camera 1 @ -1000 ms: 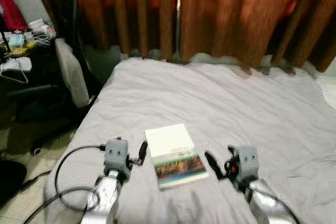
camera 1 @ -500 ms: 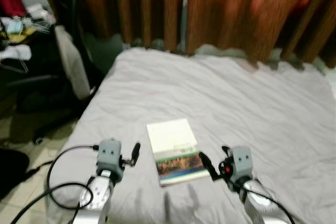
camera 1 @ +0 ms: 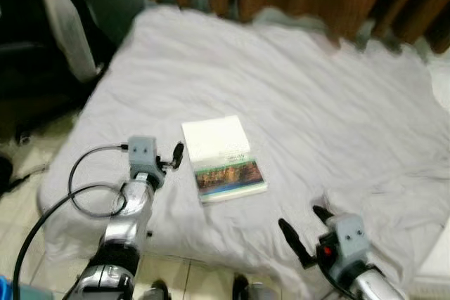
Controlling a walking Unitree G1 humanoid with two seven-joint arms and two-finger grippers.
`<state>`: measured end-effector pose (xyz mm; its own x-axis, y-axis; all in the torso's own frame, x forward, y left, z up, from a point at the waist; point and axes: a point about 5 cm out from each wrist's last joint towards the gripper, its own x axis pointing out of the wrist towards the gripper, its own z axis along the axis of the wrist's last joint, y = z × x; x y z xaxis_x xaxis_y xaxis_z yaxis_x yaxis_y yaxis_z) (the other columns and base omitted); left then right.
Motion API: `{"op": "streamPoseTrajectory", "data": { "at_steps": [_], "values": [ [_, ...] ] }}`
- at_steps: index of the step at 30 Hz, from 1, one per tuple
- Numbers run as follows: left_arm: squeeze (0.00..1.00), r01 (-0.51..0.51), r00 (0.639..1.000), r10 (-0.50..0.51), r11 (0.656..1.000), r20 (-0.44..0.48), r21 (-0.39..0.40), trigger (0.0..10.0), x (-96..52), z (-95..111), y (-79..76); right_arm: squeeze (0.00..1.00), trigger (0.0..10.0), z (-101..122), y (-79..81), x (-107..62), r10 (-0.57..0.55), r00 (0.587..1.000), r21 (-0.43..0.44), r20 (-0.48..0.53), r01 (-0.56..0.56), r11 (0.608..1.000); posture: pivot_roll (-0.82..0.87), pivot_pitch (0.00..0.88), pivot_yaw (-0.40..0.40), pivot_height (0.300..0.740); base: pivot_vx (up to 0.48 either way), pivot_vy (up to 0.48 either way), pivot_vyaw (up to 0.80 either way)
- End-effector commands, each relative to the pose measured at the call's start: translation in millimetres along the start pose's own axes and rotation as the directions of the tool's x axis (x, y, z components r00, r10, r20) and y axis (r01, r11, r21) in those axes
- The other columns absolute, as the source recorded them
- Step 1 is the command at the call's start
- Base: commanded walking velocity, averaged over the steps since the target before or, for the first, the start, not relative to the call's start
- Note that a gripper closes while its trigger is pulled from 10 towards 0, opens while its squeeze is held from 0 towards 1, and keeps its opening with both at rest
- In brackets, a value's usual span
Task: Clean up the room
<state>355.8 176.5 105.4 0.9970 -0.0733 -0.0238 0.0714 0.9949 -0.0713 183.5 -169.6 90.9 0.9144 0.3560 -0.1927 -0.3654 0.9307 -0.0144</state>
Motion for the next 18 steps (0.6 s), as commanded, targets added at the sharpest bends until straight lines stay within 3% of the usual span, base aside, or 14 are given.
{"op": "streamPoseTrajectory", "data": {
  "at_steps": [1, 2, 8, 11, 18],
  "values": [
    [0.00, -0.067, 0.997, 0.064, 0.996, -0.052, -0.061, 10.0, -4.8, -14, 11.0, 0.00, 10.0, 3, 7.2, -15.7, 0.011, 0.999, 0.010, -0.033, -0.011, 1.000, -0.34, 0.575, -0.170, 0.740, 0.000, 0.000, 0.00],
    [0.00, -0.067, 0.997, 0.064, 0.996, -0.052, -0.061, 10.0, -4.8, -14, 11.0, 0.00, 10.0, 3, 7.2, -15.7, 0.011, 0.999, 0.010, -0.033, -0.011, 1.000, -0.34, 0.575, -0.170, 0.740, 0.000, 0.000, 0.00],
    [0.00, -0.109, 0.994, 0.103, 0.977, -0.043, -0.180, 10.0, 0.0, -13, 11.9, 0.00, 10.0, 10, 26.2, -59.9, 0.018, 0.993, 0.056, -0.117, -0.011, 0.998, -0.37, 0.616, -0.182, 0.740, 0.000, 0.000, 0.00],
    [0.00, -0.076, 0.997, 0.074, 0.959, -0.018, -0.274, 10.0, 3.8, -11, 5.2, 0.00, 10.0, 12, 30.2, -69.3, 0.012, 0.990, 0.065, -0.144, -0.003, 0.998, -0.42, 0.635, -0.190, 0.740, 0.000, 0.000, 0.00],
    [0.00, -0.026, 1.000, 0.027, 0.943, 0.000, -0.332, 10.0, 9.1, -8, -7.9, 0.00, 10.0, 16, 33.8, -77.8, -0.004, 0.985, 0.077, -0.170, 0.018, 0.997, -0.43, 0.649, -0.182, 0.740, 0.000, 0.000, 0.00]
  ]
}}
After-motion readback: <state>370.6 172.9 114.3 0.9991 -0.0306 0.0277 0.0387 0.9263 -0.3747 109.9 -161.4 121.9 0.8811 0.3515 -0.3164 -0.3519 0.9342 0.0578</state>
